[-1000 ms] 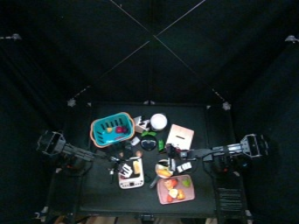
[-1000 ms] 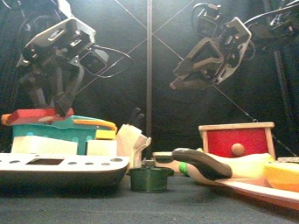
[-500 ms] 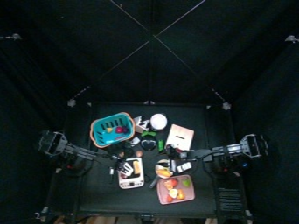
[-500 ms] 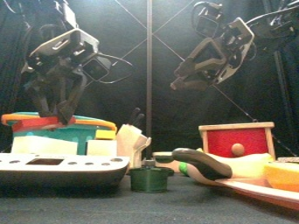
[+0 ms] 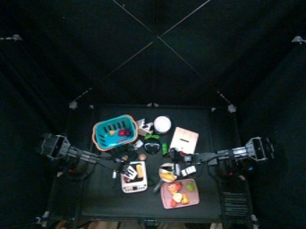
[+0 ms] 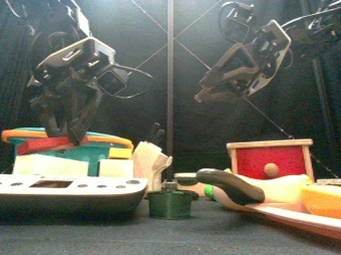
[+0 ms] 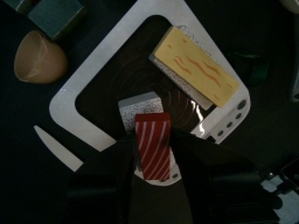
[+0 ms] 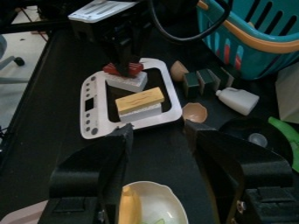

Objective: Palce salmon on rice

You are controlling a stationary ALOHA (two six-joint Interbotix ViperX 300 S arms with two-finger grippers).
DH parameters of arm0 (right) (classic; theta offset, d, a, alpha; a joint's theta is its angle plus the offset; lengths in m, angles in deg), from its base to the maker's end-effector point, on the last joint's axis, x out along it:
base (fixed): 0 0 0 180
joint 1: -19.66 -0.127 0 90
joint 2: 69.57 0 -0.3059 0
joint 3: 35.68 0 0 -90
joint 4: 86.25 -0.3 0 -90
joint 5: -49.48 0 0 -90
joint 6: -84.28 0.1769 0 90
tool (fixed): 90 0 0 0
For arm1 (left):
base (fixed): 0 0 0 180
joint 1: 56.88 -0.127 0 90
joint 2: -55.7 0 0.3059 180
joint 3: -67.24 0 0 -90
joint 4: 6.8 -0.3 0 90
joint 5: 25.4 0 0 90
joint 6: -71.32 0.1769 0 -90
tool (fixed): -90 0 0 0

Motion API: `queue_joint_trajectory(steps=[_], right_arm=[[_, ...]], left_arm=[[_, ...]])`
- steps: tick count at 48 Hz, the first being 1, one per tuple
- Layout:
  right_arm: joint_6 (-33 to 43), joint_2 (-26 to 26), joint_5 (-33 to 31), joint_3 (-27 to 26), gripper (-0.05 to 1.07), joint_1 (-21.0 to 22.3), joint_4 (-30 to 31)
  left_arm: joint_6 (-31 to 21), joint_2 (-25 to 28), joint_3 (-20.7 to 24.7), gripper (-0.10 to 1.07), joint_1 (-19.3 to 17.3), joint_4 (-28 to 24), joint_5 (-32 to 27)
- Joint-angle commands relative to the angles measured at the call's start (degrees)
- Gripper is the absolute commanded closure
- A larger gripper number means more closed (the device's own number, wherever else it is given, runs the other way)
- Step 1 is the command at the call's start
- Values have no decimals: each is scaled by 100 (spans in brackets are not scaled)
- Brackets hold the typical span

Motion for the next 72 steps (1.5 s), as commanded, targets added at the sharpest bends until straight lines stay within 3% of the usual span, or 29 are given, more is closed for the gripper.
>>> queue_joint_trajectory(steps=[1,72], right_arm=[[-9,-70,26,-53,17,-26,0],[-9,-62,26,-88,17,-26,105]], left_arm=[[9,-26,123,25,-53,0,18],[0,-308,176,26,18,-149,-79]])
